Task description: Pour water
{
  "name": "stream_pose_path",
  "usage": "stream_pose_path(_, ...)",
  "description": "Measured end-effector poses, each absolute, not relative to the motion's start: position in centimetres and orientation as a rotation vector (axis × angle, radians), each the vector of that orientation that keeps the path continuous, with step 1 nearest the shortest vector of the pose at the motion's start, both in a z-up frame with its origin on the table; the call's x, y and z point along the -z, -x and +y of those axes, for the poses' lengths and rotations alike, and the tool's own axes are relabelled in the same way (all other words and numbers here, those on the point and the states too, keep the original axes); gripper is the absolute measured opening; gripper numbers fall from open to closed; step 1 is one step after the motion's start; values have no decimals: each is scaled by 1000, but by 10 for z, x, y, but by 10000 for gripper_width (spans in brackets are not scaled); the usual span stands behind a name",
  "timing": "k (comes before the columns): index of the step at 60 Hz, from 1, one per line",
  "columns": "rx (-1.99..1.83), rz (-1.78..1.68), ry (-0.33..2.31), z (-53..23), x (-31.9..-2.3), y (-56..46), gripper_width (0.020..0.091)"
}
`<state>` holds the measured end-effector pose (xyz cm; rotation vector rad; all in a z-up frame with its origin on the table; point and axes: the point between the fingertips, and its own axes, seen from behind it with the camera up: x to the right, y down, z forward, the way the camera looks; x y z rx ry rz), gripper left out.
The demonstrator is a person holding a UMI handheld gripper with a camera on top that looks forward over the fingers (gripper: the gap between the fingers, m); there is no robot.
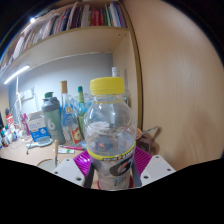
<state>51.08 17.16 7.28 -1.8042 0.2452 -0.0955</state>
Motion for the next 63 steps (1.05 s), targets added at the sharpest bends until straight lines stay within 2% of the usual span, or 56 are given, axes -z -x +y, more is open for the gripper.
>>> stream_pose_path(7, 98, 234, 1794, 172, -74, -511, 578)
stream_pose_path(13, 82, 246, 1832, 173, -66, -509, 618)
stream_pose_path(16, 86, 289, 1943, 164, -44, -514, 767)
stream_pose_path(18, 93, 333, 1987, 156, -36, -519, 840)
stream_pose_path(20, 101, 382, 1984, 147, -36, -524, 865)
stream_pose_path(24, 69, 404, 1973, 131, -46, -515, 839)
stream_pose_path(37, 66, 316, 1980, 55, -80, -474, 841)
stream_pose_path(38, 69, 311, 1981, 47, -83, -470, 817)
stream_pose_path(39, 73, 311, 1984, 39, -86, -466, 842)
stream_pose_path(44, 80, 317, 1984, 1, -103, -447, 837)
stream_pose_path(52, 95, 313, 1988, -65, -139, -415, 841)
stream_pose_path(53, 97, 310, 1988, -73, -143, -410, 812)
stream_pose_path(54, 101, 305, 1988, -81, -149, -406, 837)
stream_pose_path(63, 132, 244, 1974, -147, -192, -370, 841)
